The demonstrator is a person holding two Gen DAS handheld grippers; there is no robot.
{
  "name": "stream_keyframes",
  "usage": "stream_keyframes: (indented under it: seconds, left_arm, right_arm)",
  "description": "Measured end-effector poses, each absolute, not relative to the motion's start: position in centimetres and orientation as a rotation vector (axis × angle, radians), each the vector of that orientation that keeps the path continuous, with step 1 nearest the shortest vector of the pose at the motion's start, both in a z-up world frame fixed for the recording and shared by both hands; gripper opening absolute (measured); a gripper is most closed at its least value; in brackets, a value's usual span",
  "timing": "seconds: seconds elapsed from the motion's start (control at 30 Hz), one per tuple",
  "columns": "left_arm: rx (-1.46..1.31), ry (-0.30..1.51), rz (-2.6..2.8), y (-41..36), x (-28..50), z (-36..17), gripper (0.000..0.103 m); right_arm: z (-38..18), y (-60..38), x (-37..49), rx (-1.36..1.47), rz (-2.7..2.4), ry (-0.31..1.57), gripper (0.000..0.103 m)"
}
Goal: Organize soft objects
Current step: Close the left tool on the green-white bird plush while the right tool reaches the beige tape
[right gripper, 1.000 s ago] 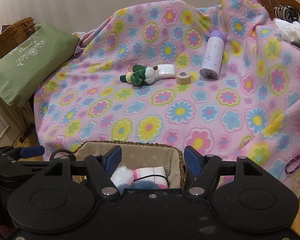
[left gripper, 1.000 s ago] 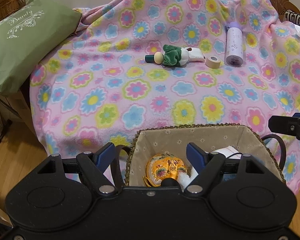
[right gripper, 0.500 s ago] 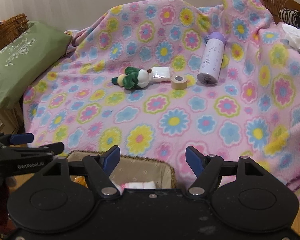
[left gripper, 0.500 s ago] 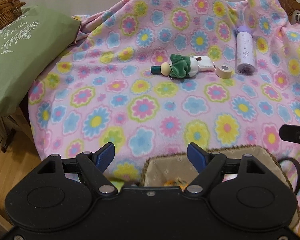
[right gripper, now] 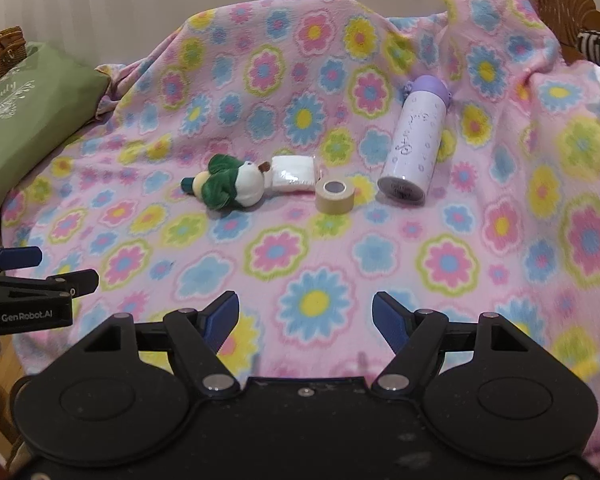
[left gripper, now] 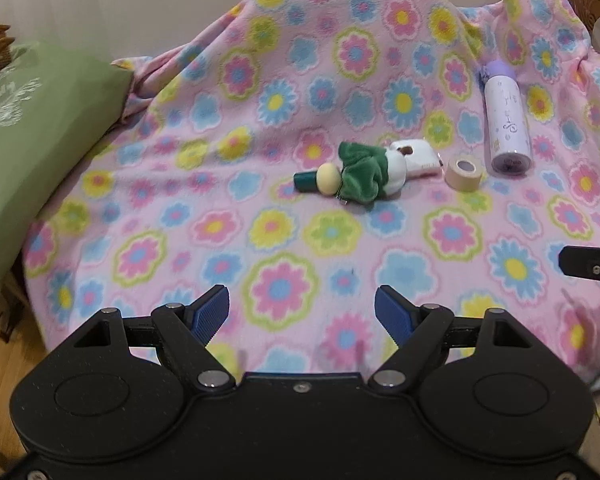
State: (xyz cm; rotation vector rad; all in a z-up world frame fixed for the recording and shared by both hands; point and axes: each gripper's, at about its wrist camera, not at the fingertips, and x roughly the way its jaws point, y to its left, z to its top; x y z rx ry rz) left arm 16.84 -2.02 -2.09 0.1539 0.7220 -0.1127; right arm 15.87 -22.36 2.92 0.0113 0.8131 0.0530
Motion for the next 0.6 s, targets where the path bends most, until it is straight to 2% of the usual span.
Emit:
stream_keyframes:
  seconds: [0.07, 0.17, 0.6]
  left_arm:
    - [0.150, 0.719, -0.126, -2.3, 18.0, -2.4, 0.078]
    - [0.157, 0.704, -0.131, -2.7, 19.6, -3.1, 0.092]
    - [0.203, 0.651, -0.159, -4.3, 24.8, -6.1, 0.092]
  right_arm:
    - [2.3, -22.4, 17.2, -0.002, 0.051, 0.805, 0.074]
    - [1.3, -22.5, 18.9, -0.021, 0.052, 0.789, 0.074]
    - [-2.4, -22.6, 25.6, -0.016, 0.050, 0.818, 0.076]
